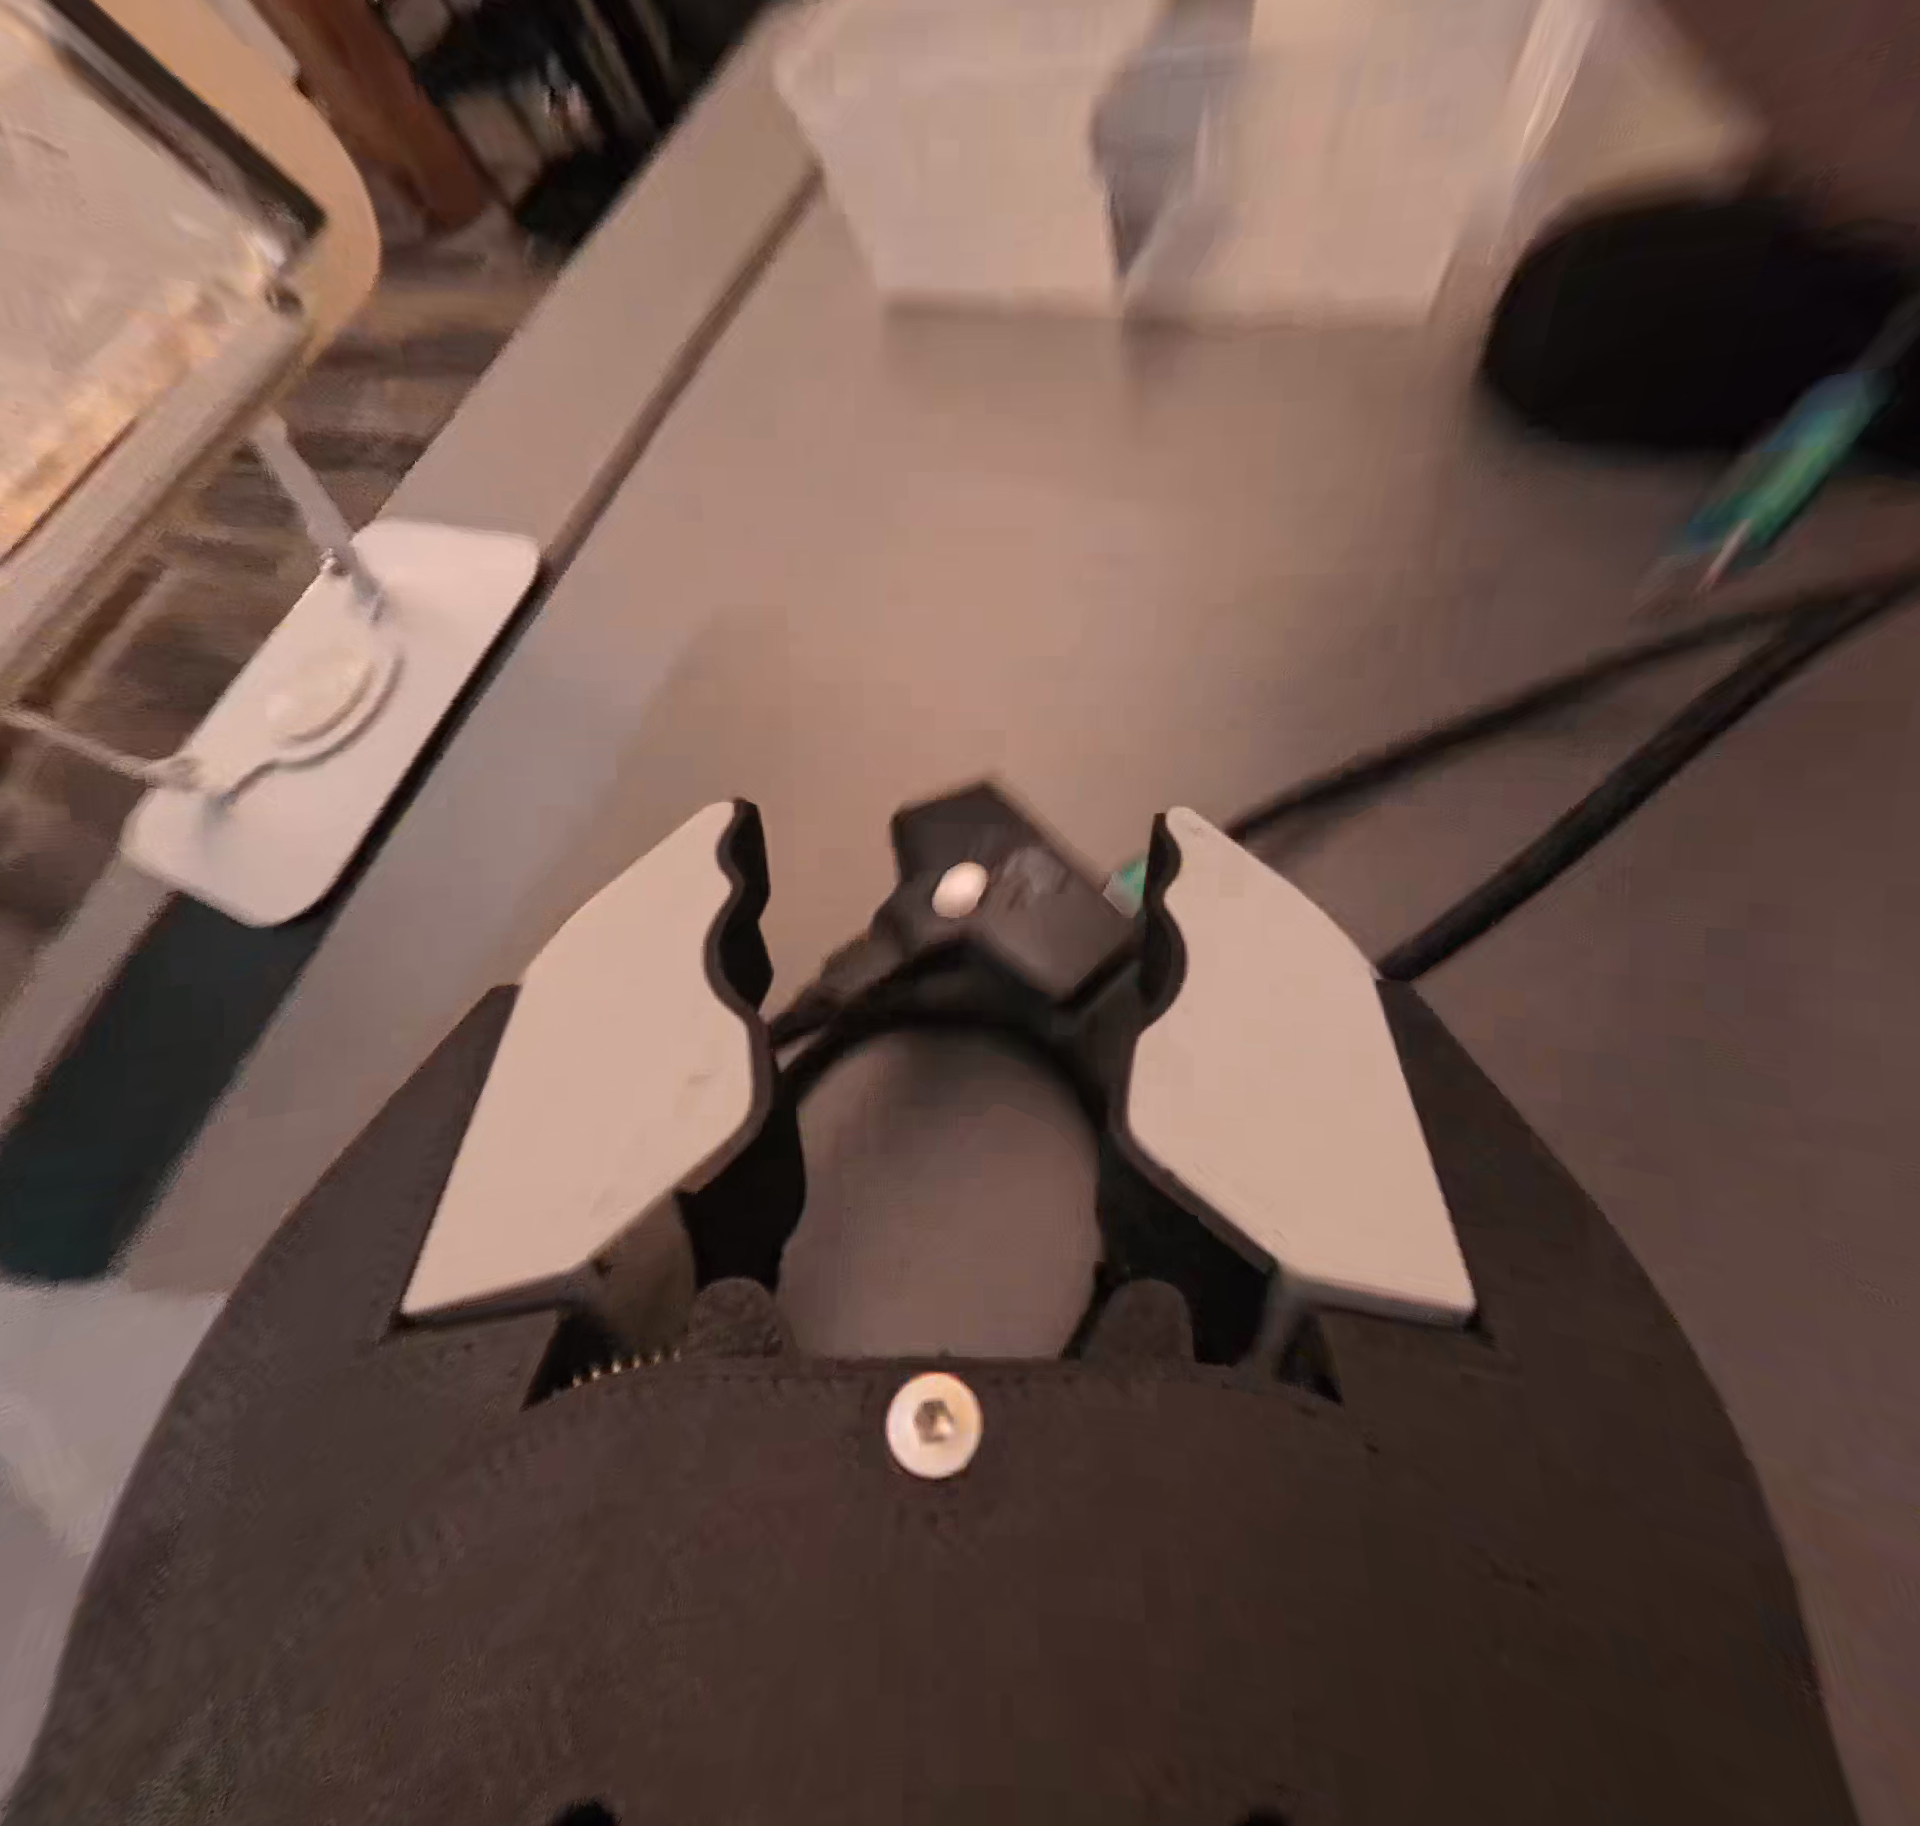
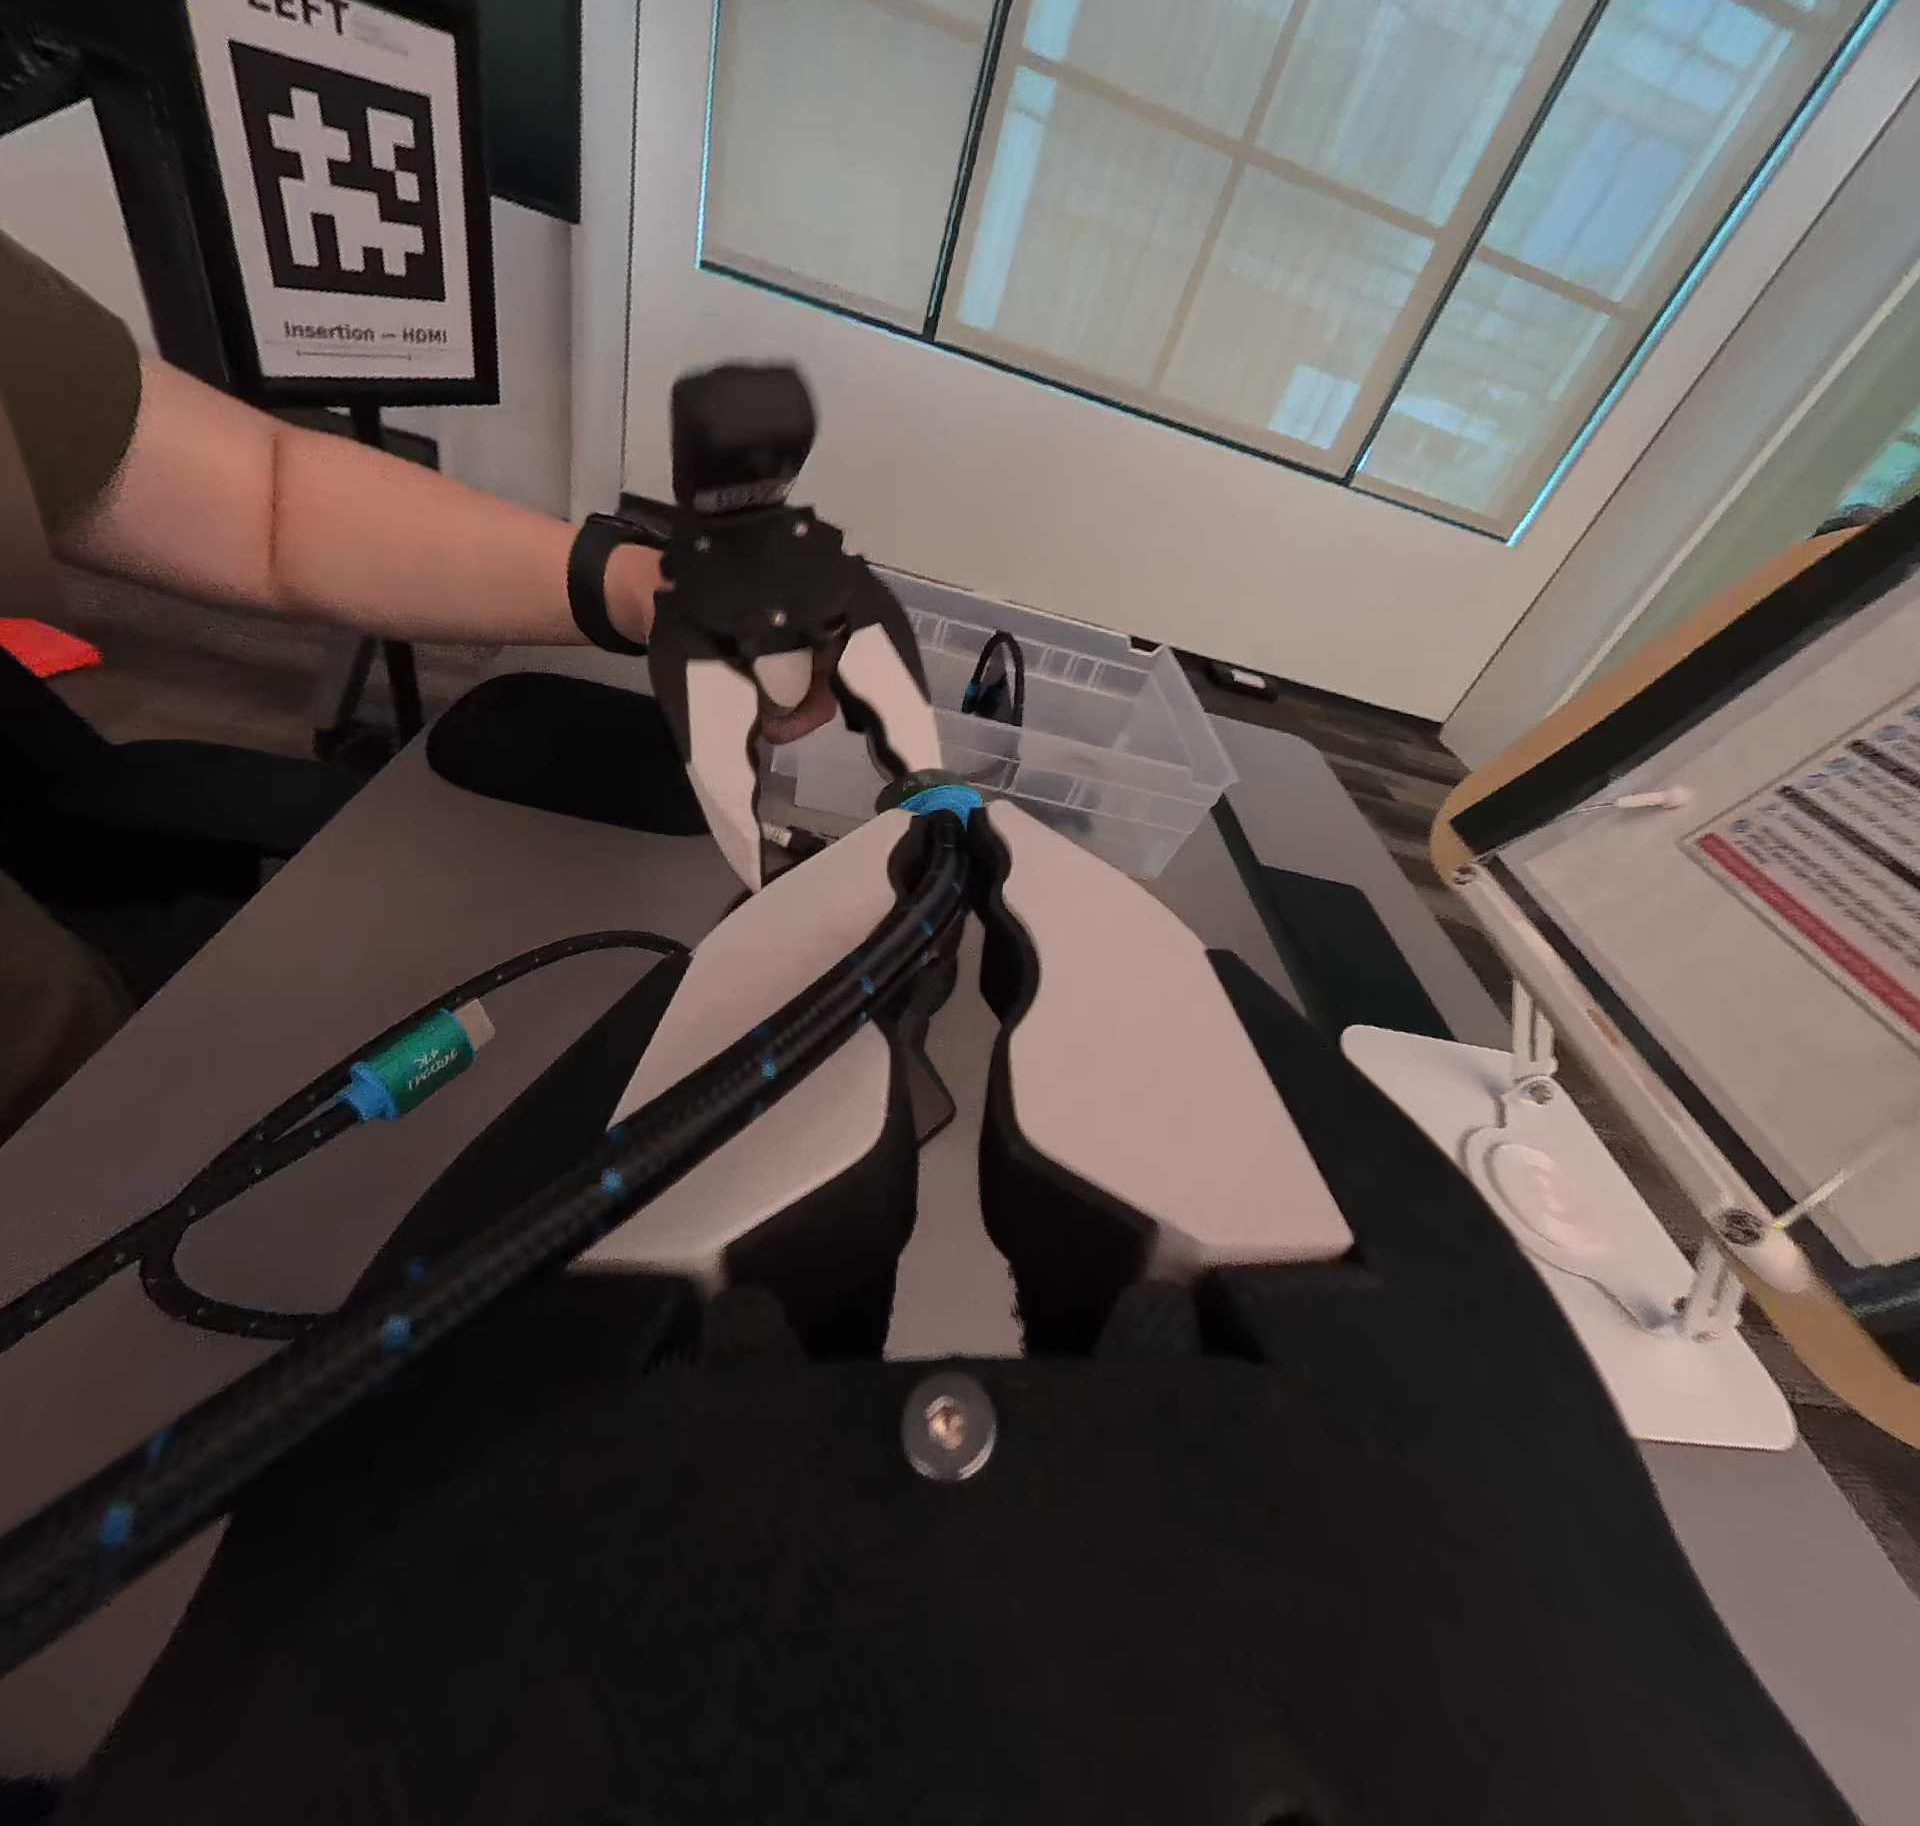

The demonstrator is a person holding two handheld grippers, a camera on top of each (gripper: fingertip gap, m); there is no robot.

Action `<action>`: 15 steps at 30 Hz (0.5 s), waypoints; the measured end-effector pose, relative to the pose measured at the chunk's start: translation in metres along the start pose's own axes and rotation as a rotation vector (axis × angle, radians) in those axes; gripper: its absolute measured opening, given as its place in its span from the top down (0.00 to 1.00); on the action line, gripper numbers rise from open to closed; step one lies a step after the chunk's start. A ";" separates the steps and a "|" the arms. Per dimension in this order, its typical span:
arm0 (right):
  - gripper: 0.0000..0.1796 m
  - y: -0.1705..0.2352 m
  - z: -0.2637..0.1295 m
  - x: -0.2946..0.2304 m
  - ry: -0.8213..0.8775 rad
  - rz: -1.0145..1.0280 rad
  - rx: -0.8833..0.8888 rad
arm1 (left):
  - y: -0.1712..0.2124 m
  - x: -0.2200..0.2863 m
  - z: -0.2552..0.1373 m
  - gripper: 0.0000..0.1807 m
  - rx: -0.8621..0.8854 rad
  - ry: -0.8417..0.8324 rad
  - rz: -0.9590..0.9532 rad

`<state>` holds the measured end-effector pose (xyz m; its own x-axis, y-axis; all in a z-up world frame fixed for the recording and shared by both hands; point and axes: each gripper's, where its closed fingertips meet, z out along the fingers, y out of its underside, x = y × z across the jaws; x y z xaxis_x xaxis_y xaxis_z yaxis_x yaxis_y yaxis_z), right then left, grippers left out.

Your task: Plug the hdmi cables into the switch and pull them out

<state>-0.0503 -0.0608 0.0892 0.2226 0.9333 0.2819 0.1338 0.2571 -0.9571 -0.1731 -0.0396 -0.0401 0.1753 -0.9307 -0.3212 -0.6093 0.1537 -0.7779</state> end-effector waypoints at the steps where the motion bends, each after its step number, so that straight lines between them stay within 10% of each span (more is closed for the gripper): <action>1: 0.96 -0.002 -0.005 0.002 0.011 -0.002 0.006 | 0.014 -0.002 0.002 0.63 -0.068 -0.027 0.091; 15: 0.96 -0.009 -0.033 0.008 0.093 -0.017 0.002 | 0.068 0.029 0.060 0.62 -0.411 0.088 0.800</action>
<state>-0.0183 -0.0640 0.1024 0.3087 0.9016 0.3029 0.1366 0.2731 -0.9522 -0.1625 -0.0365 -0.1349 -0.4690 -0.6217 -0.6273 -0.7550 0.6507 -0.0805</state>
